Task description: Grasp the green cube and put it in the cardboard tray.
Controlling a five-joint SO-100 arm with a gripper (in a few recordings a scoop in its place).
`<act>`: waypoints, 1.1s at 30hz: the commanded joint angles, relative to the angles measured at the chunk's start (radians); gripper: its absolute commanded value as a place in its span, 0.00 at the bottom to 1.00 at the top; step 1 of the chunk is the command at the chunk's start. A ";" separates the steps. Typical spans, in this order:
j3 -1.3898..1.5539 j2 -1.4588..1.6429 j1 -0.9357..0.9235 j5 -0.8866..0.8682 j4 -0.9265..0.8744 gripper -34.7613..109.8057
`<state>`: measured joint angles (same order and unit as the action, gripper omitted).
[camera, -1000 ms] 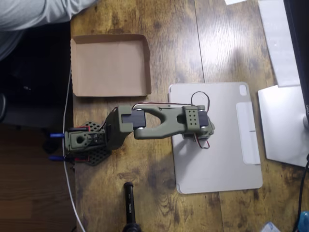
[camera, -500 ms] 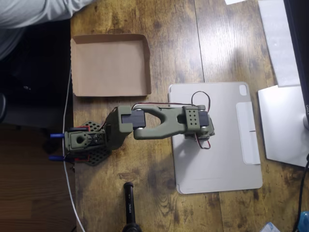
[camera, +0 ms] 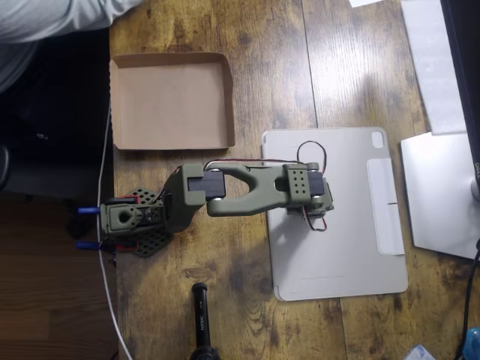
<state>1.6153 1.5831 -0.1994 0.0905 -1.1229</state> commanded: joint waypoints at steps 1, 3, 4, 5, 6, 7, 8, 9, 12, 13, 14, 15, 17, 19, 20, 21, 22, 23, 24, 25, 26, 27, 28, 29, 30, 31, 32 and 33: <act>-0.028 0.064 0.002 0.006 -0.018 0.30; -0.038 0.064 0.006 0.006 -0.020 0.30; -0.044 0.066 0.008 0.003 -0.020 0.30; -0.046 0.071 0.009 0.000 -0.018 0.30; -0.048 0.075 0.014 -0.002 -0.017 0.30; -0.049 0.081 0.020 -0.002 -0.017 0.30; -0.054 0.087 0.028 0.000 -0.015 0.30; -0.061 0.091 0.034 0.002 -0.015 0.30; -0.083 0.109 0.055 0.003 -0.020 0.30; -0.092 0.114 0.067 0.006 -0.029 0.30; -0.098 0.121 0.083 0.008 -0.044 0.30; -0.104 0.127 0.103 0.008 -0.063 0.30; -0.117 0.143 0.144 0.003 -0.095 0.31; -0.130 0.158 0.183 -0.012 -0.127 0.32; -0.135 0.169 0.201 -0.021 -0.143 0.32; -0.138 0.178 0.219 -0.032 -0.158 0.32; -0.138 0.190 0.236 -0.043 -0.172 0.32; -0.133 0.202 0.255 -0.054 -0.186 0.32; -0.126 0.215 0.273 -0.061 -0.196 0.32; -0.114 0.230 0.290 -0.069 -0.202 0.32; -0.101 0.245 0.305 -0.078 -0.207 0.33; -0.089 0.261 0.321 -0.086 -0.212 0.33; -0.078 0.275 0.336 -0.095 -0.216 0.34; -0.069 0.288 0.350 -0.106 -0.224 0.34; -0.060 0.301 0.365 -0.115 -0.230 0.35; -0.048 0.316 0.382 -0.126 -0.236 0.35; -0.040 0.328 0.399 -0.135 -0.245 0.36; -0.029 0.341 0.419 -0.143 -0.252 0.37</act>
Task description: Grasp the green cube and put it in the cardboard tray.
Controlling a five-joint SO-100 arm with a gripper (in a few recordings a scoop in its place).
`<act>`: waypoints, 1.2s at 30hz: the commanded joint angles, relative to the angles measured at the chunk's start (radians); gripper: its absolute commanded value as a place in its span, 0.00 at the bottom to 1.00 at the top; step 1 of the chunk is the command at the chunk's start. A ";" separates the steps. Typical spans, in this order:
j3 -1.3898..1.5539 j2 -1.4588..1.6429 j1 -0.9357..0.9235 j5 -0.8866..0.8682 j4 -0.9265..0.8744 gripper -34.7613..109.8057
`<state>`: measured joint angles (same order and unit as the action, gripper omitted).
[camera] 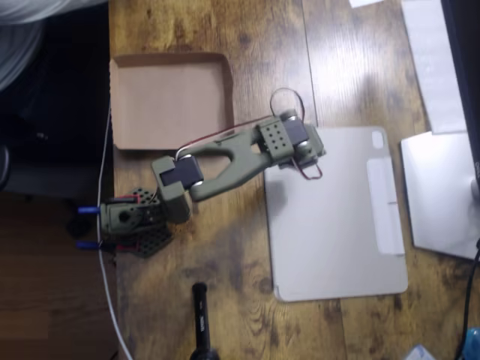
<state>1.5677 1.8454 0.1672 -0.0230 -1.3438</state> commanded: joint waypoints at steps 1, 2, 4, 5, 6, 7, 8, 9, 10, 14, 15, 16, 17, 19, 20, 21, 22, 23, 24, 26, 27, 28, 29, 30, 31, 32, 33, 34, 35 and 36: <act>0.028 0.091 0.074 -0.037 -0.040 0.37; 0.031 0.100 0.095 -0.043 -0.051 0.37; 0.040 0.117 0.133 -0.061 -0.077 0.37; 0.044 0.127 0.152 -0.071 -0.089 0.37; 0.049 0.135 0.170 -0.077 -0.101 0.36; 0.054 0.146 0.187 -0.080 -0.110 0.36; 0.057 0.155 0.198 -0.086 -0.120 0.36; 0.058 0.161 0.206 -0.089 -0.127 0.34; 0.058 0.166 0.213 -0.094 -0.138 0.33; 0.069 0.195 0.241 -0.104 -0.184 0.33; 0.074 0.202 0.250 -0.107 -0.196 0.33; 0.084 0.213 0.262 -0.112 -0.207 0.34; 0.097 0.225 0.278 -0.118 -0.215 0.34; 0.124 0.244 0.314 -0.137 -0.225 0.34; 0.130 0.245 0.333 -0.141 -0.229 0.34; 0.133 0.247 0.351 -0.141 -0.232 0.34; 0.135 0.249 0.368 -0.137 -0.233 0.34; 0.135 0.252 0.388 -0.130 -0.235 0.34; 0.137 0.259 0.411 -0.120 -0.236 0.34; 0.143 0.276 0.465 -0.097 -0.241 0.35; 0.144 0.287 0.495 -0.083 -0.245 0.35; 0.144 0.298 0.532 -0.069 -0.253 0.35; 0.143 0.307 0.572 -0.058 -0.262 0.35; 0.141 0.319 0.611 -0.049 -0.268 0.35; 0.141 0.331 0.652 -0.046 -0.275 0.35; 0.137 0.337 0.689 -0.049 -0.278 0.35; 0.130 0.339 0.723 -0.055 -0.278 0.35; 0.127 0.339 0.756 -0.061 -0.279 0.35; 0.127 0.336 0.787 -0.066 -0.279 0.35; 0.129 0.330 0.816 -0.066 -0.279 0.36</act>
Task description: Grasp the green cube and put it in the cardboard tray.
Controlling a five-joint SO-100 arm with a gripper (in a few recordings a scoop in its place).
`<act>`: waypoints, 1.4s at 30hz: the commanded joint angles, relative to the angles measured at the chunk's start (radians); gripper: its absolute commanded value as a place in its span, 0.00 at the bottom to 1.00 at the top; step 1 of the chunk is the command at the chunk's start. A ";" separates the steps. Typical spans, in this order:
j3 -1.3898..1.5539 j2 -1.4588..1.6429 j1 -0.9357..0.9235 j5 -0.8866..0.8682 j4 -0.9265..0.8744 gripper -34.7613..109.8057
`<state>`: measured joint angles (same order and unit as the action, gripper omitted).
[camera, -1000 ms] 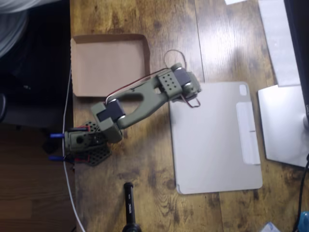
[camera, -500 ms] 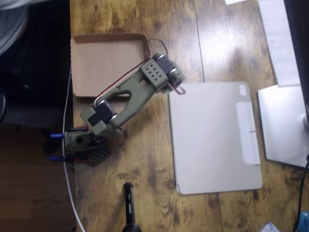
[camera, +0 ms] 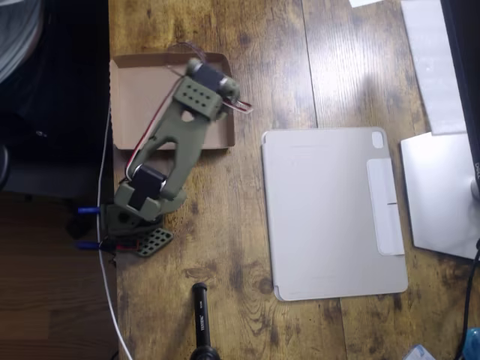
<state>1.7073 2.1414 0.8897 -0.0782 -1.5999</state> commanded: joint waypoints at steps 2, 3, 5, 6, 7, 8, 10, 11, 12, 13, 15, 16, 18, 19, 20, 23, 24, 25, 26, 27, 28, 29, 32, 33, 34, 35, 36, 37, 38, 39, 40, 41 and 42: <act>0.003 0.021 0.150 -0.005 -0.023 0.36; 0.011 0.015 0.179 0.002 -0.021 0.36; 0.021 -0.003 0.232 0.014 -0.021 0.37; 0.025 -0.011 0.247 0.015 -0.021 0.37; 0.026 -0.020 0.253 0.017 -0.020 0.37; 0.029 -0.025 0.253 0.017 -0.014 0.37; 0.048 -0.025 0.250 0.017 0.006 0.38; 0.060 -0.025 0.249 0.015 0.015 0.38; 0.072 -0.025 0.249 0.015 0.025 0.38; 0.083 -0.025 0.249 0.015 0.034 0.38; 0.101 -0.026 0.249 0.021 0.046 0.39; 0.106 -0.029 0.249 0.023 0.049 0.40; 0.117 -0.037 0.255 0.026 0.052 0.40; 0.124 -0.041 0.262 0.028 0.052 0.40; 0.135 -0.046 0.268 0.031 0.052 0.40; 0.166 -0.058 0.279 0.034 0.060 0.39; 0.169 -0.058 0.273 0.031 0.063 0.39; 0.169 -0.051 0.262 0.029 0.064 0.39; 0.166 -0.041 0.253 0.029 0.064 0.39; 0.161 -0.031 0.242 0.034 0.063 0.39; 0.155 -0.020 0.227 0.040 0.058 0.39; 0.143 -0.011 0.210 0.046 0.052 0.40; 0.098 0.015 0.138 0.069 0.031 0.40; 0.081 0.026 0.103 0.074 0.026 0.40; 0.061 0.034 0.064 0.077 0.021 0.40; 0.046 0.040 0.020 0.075 0.020 0.41; 0.037 0.048 -0.029 0.074 0.020 0.41; 0.031 0.051 -0.078 0.071 0.020 0.41; 0.029 0.055 -0.133 0.061 0.021 0.41; 0.032 0.058 -0.193 0.052 0.025 0.41; 0.038 0.058 -0.262 0.043 0.025 0.41; 0.046 0.058 -0.337 0.037 0.023 0.41; 0.055 0.054 -0.417 0.029 0.021 0.40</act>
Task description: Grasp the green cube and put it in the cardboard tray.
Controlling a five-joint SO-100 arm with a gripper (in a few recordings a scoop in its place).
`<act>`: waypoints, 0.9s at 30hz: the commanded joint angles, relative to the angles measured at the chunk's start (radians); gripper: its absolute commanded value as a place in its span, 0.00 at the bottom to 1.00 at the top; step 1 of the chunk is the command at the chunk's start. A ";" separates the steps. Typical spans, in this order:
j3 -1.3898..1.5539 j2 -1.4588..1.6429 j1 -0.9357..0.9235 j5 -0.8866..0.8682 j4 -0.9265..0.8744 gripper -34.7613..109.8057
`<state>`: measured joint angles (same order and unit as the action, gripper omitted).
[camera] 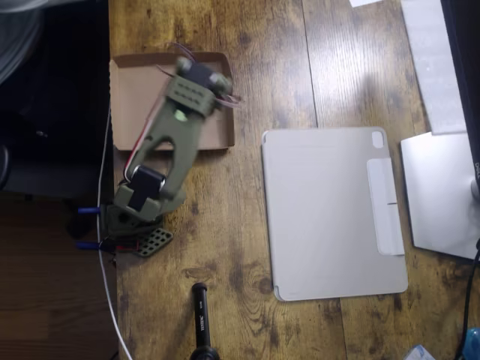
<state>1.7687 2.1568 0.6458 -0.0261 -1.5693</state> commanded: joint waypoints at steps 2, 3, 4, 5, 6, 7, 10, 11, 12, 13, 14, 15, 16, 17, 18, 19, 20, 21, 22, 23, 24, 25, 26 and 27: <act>0.025 0.029 -0.351 -0.023 -0.009 0.40; 0.037 0.018 -0.431 -0.014 -0.002 0.40; 0.048 0.002 -0.505 -0.009 0.011 0.39; 0.057 -0.015 -0.560 -0.009 0.023 0.39; 0.066 -0.032 -0.601 -0.006 0.032 0.39; 0.078 -0.043 -0.627 0.002 0.040 0.39; 0.101 -0.055 -0.652 0.020 0.046 0.39; 0.101 -0.061 -0.657 0.021 0.038 0.38; 0.101 -0.064 -0.660 0.015 0.026 0.38; 0.103 -0.069 -0.660 0.011 0.012 0.37; 0.107 -0.072 -0.657 0.009 -0.002 0.37; 0.112 -0.077 -0.649 0.009 -0.014 0.36; 0.118 -0.080 -0.644 0.009 -0.025 0.36; 0.123 -0.086 -0.643 0.008 -0.032 0.35; 0.129 -0.089 -0.644 0.006 -0.037 0.35; 0.133 -0.094 -0.649 0.005 -0.040 0.35; 0.137 -0.095 -0.658 0.009 -0.044 0.35; 0.138 -0.098 -0.672 0.018 -0.054 0.35; 0.141 -0.100 -0.686 0.038 -0.058 0.35; 0.152 -0.100 -0.701 0.057 -0.054 0.35; 0.166 -0.101 -0.715 0.069 -0.038 0.35; 0.176 -0.109 -0.724 0.075 -0.025 0.35; 0.184 -0.114 -0.727 0.081 -0.017 0.35; 0.187 -0.115 -0.729 0.084 -0.017 0.35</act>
<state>1.9313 2.0417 -0.0537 0.0353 -1.5861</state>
